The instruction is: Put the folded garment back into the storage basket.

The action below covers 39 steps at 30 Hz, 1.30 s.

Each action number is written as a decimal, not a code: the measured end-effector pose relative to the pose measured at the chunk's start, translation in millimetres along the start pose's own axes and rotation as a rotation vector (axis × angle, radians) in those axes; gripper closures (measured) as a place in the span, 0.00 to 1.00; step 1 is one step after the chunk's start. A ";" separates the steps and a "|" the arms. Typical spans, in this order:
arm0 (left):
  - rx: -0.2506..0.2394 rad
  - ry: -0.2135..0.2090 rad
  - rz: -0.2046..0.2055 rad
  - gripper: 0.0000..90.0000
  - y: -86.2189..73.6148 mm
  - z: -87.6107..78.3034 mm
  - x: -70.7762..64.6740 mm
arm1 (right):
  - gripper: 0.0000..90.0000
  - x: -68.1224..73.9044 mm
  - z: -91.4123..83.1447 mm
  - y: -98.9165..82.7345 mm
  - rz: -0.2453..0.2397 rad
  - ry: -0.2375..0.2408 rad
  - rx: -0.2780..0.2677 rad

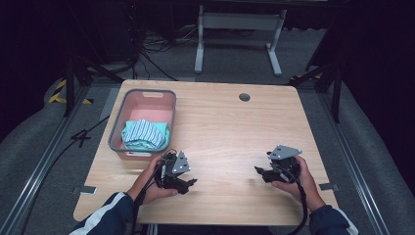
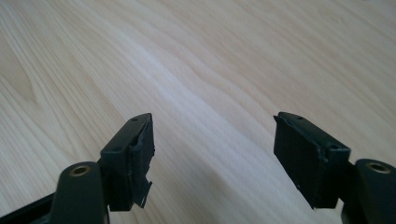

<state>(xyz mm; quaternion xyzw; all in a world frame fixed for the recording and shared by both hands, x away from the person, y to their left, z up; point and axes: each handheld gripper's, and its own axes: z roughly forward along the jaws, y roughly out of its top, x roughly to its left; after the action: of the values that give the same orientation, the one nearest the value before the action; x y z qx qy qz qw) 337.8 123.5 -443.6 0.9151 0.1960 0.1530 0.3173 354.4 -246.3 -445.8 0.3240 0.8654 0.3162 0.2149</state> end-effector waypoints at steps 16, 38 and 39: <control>0.030 -0.049 -0.053 0.18 -20.1 20.8 -4.0 | 0.23 -8.0 -7.2 -63.0 0.146 0.029 -0.040; -0.045 -0.102 -0.140 0.13 -30.8 26.5 -1.2 | 0.20 -11.8 -5.5 -67.8 0.206 0.036 -0.049; -0.044 -0.103 -0.140 0.13 -30.5 26.8 -1.2 | 0.20 -11.8 -5.5 -67.8 0.206 0.036 -0.049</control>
<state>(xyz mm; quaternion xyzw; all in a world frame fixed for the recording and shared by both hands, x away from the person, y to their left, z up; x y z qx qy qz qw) 339.6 131.0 -483.5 0.8987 0.2396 0.0874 0.3568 330.6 -296.7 -486.5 0.4003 0.8232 0.3633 0.1733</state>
